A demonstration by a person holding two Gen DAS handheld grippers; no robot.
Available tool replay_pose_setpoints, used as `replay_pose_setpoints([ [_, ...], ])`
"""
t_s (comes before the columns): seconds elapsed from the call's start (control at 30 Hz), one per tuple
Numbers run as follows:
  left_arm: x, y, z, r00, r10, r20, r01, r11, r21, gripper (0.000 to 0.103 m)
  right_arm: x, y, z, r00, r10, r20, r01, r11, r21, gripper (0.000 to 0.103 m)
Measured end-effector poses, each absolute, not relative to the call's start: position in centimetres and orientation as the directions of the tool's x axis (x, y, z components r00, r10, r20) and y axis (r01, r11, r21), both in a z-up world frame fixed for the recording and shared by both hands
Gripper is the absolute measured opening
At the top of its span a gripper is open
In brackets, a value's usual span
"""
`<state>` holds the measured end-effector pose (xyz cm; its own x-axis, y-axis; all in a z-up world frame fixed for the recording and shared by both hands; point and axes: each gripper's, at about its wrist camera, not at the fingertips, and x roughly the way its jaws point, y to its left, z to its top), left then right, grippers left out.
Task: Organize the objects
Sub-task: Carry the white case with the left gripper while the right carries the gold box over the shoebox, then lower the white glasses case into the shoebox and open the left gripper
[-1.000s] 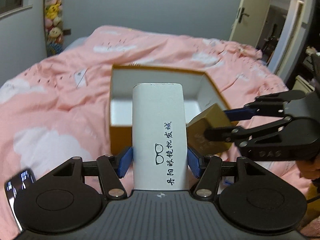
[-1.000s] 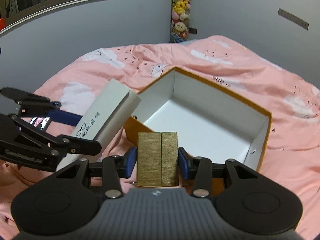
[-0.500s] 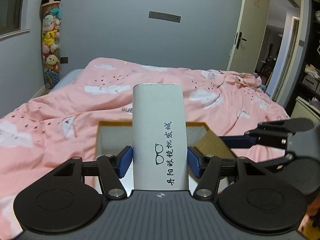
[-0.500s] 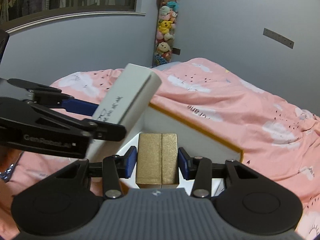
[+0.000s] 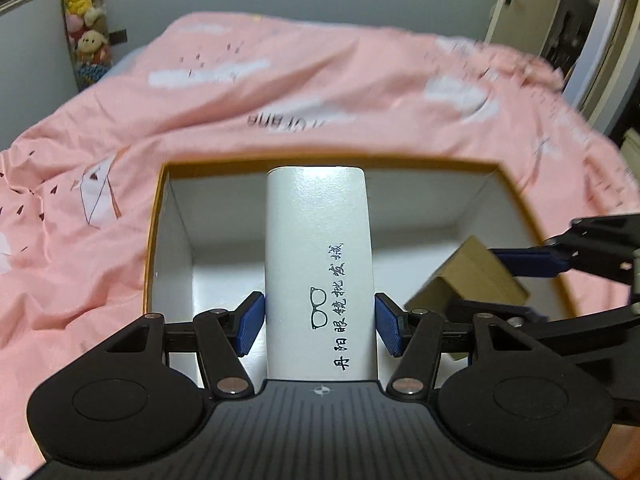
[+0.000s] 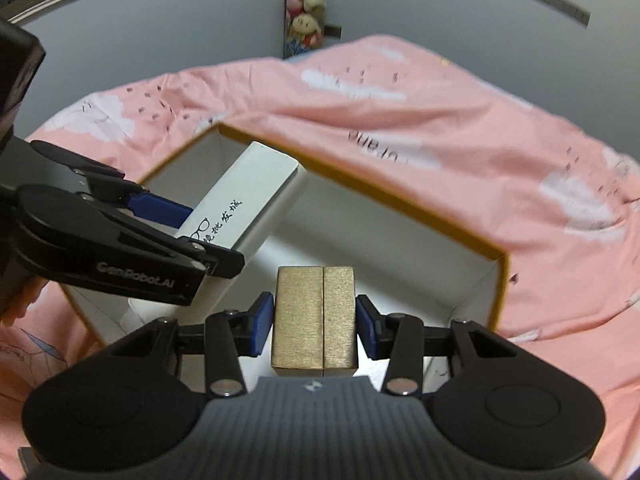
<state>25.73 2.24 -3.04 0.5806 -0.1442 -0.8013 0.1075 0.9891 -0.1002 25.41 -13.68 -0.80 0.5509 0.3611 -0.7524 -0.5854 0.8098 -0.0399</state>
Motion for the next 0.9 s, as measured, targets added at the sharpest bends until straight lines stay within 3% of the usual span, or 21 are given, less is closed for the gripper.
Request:
replay_pose_setpoints([
  [0.33,28.8,0.5,-6.4,0.433,0.034,-0.901,0.083,0.994,0.078,0.068,28.5,-13.0,-4.6,0.441,0.386,-0.810,-0.619,0.785,0.037,0.046],
  [0.9,29.9,0.1,-8.3,0.367,0.149,-0.918,0.005,0.987,0.163,0.069,28.3,-12.5,-6.0,0.387,0.404,-0.829,-0.654,0.754,0.062,0.046],
])
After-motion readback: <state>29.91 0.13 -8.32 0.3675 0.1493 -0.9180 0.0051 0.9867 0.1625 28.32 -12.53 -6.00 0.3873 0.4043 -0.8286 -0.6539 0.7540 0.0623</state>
